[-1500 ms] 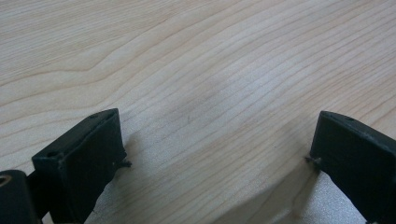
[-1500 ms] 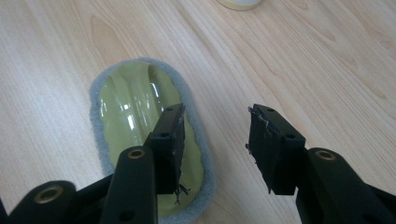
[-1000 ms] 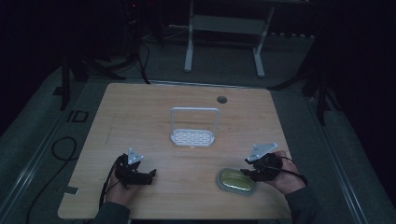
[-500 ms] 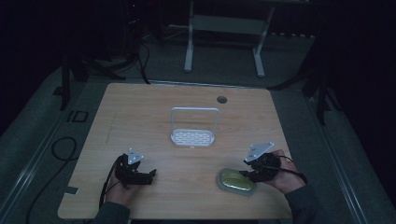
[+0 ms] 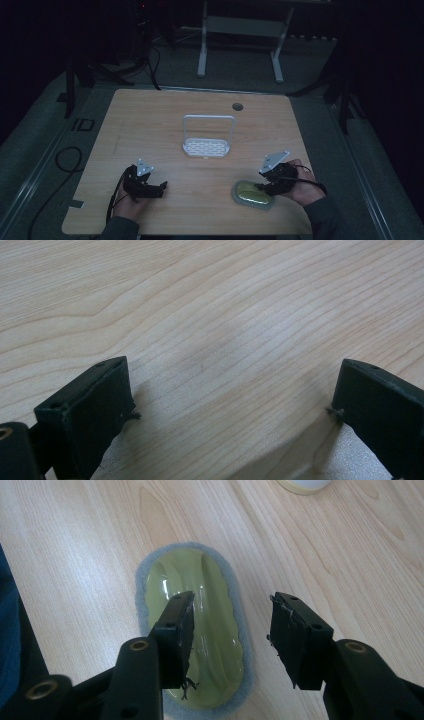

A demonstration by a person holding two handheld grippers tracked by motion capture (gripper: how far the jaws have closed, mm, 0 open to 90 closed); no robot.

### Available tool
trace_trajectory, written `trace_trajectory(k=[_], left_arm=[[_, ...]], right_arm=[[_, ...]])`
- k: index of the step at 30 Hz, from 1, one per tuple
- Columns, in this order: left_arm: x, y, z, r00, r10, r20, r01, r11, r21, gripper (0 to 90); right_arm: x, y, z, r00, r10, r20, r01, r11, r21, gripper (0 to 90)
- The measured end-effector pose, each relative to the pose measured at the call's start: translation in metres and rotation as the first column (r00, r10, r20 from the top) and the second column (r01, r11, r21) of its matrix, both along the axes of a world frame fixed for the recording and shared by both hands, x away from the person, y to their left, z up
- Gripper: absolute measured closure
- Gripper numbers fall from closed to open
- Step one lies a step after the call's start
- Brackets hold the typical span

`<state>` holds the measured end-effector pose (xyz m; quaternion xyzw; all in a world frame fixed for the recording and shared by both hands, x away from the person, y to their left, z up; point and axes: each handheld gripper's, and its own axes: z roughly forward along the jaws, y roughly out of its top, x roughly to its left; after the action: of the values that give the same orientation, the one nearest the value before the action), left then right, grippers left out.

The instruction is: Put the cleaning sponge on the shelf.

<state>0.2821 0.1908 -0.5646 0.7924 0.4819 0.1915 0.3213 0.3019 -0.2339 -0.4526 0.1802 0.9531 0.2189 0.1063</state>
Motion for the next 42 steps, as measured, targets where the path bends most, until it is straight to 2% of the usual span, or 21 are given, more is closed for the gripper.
trace_trajectory(k=[20,42], left_arm=[[0.000,0.000,0.000,1.0000,0.000,0.000,0.000,1.0000,0.000,2.7],[0.000,0.000,0.000,1.0000,-0.001,-0.001,0.001,1.0000,0.001,2.7]], right_arm=[[0.003,0.011,-0.002,0.9988,0.037,-0.031,-0.038,0.999,-0.030,51.7],[0.007,0.024,-0.001,0.9949,0.080,-0.061,-0.085,0.993,-0.087,53.0]])
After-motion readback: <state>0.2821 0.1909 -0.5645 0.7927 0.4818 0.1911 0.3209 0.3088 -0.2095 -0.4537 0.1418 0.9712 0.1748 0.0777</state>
